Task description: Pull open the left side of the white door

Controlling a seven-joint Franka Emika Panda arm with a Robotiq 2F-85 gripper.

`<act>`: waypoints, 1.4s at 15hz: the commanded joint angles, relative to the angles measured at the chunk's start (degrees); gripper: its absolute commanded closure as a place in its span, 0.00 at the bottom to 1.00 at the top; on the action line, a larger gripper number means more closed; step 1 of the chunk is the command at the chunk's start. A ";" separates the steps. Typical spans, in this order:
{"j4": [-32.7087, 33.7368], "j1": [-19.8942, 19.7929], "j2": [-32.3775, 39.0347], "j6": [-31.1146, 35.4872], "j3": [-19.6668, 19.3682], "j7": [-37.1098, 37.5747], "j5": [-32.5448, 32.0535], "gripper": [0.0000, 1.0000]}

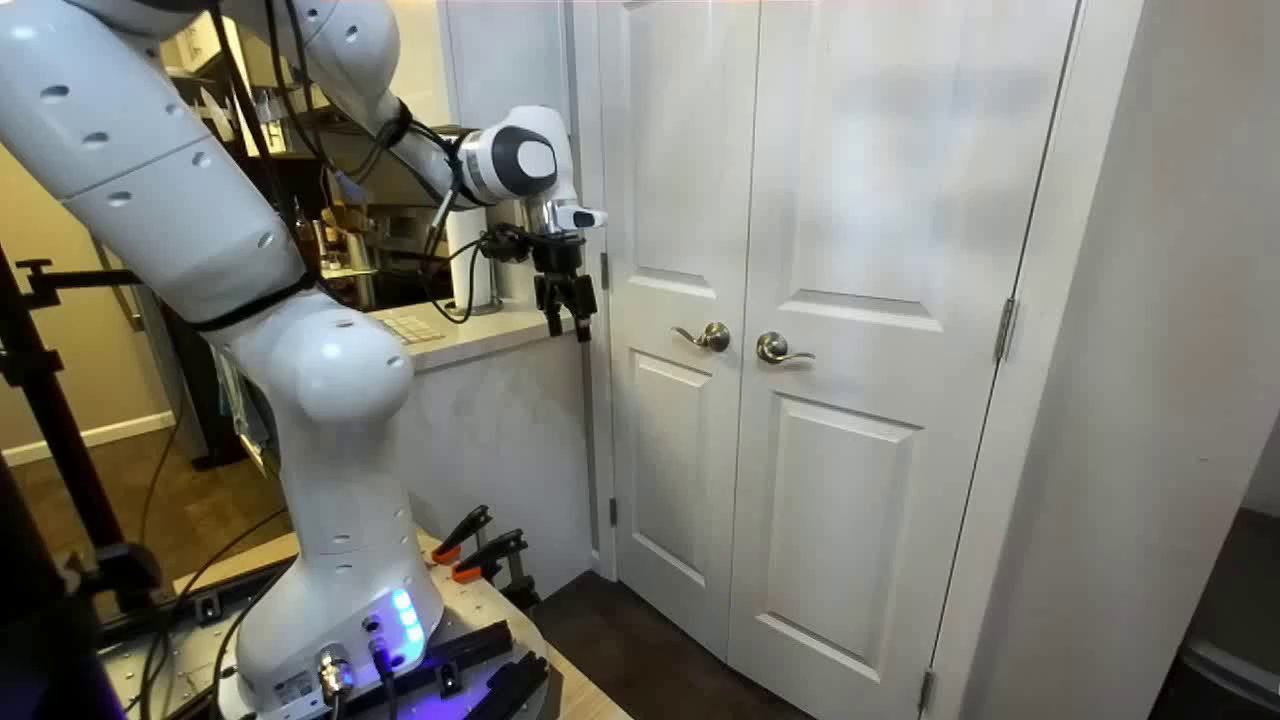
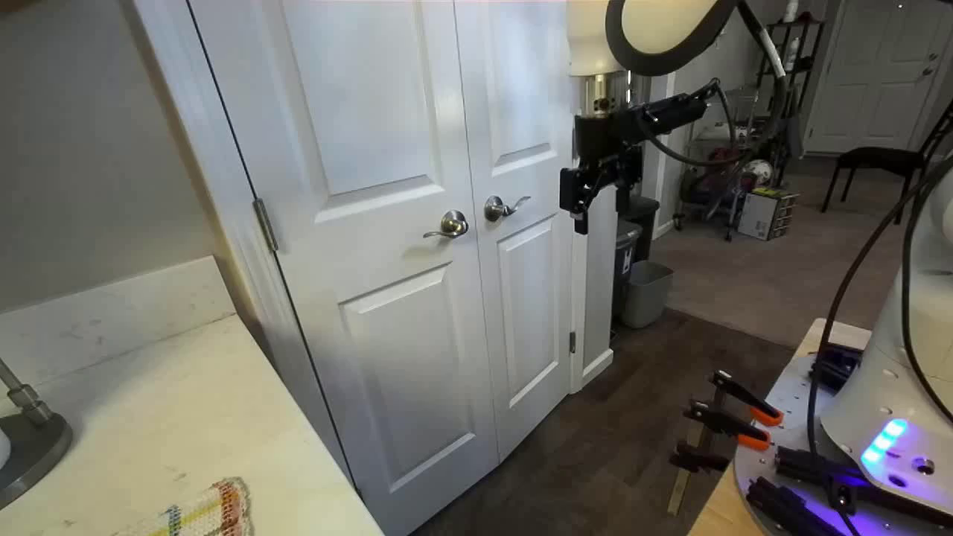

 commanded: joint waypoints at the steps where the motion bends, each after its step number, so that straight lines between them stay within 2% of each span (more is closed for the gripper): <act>1: 0.07 0.92 0.10 -0.11 -0.91 0.35 -0.47 0.00; 5: 3.05 1.52 4.82 3.69 0.27 -0.27 -1.82 0.00; 7: 5.53 2.30 8.00 7.64 0.68 -1.59 -3.42 0.00; 12: 14.79 5.06 18.66 15.48 0.75 -9.21 -9.21 0.00; 17: 23.61 9.32 27.08 14.09 0.13 -22.98 -5.56 0.00; 21: 28.95 11.09 31.39 11.30 0.71 -35.15 -1.45 0.00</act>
